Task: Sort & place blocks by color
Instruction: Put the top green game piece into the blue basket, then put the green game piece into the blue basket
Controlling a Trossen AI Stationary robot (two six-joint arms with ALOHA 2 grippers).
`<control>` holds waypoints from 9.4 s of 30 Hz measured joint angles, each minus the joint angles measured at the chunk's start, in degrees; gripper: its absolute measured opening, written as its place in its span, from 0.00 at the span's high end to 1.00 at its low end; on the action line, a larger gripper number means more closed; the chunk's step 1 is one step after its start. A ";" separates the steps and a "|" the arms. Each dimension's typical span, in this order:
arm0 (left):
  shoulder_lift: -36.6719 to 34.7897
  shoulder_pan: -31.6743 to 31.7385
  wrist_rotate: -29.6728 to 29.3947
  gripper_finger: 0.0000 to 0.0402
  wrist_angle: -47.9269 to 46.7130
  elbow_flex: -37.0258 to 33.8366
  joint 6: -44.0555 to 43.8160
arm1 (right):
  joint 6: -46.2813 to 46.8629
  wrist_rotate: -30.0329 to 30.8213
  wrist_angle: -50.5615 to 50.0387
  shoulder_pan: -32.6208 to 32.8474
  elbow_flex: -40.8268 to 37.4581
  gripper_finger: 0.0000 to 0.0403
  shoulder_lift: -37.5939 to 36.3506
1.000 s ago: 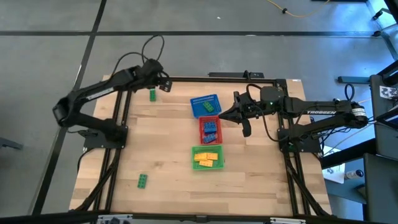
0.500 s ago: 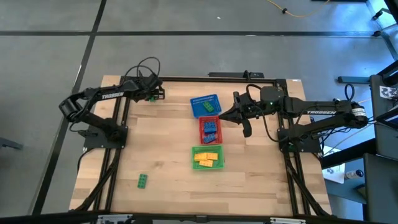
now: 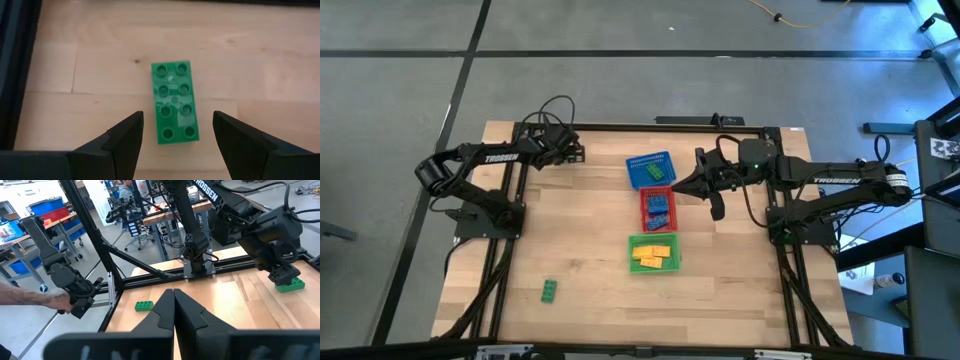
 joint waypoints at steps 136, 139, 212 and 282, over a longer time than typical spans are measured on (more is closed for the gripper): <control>29.05 -23.85 16.26 0.68 -5.88 40.37 38.93 | -0.44 1.68 7.67 -0.11 -0.02 1.00 0.00; 30.78 -23.52 16.28 0.68 -5.94 40.37 39.05 | -0.44 1.68 7.67 -0.11 -0.02 1.00 0.00; -10.70 -33.71 22.70 0.59 15.95 34.64 41.59 | -3.37 0.22 7.76 -0.15 -0.02 1.00 -0.02; -21.46 -40.63 18.80 0.80 43.98 6.21 38.89 | -3.32 -0.45 7.61 -0.14 -0.02 1.00 -0.02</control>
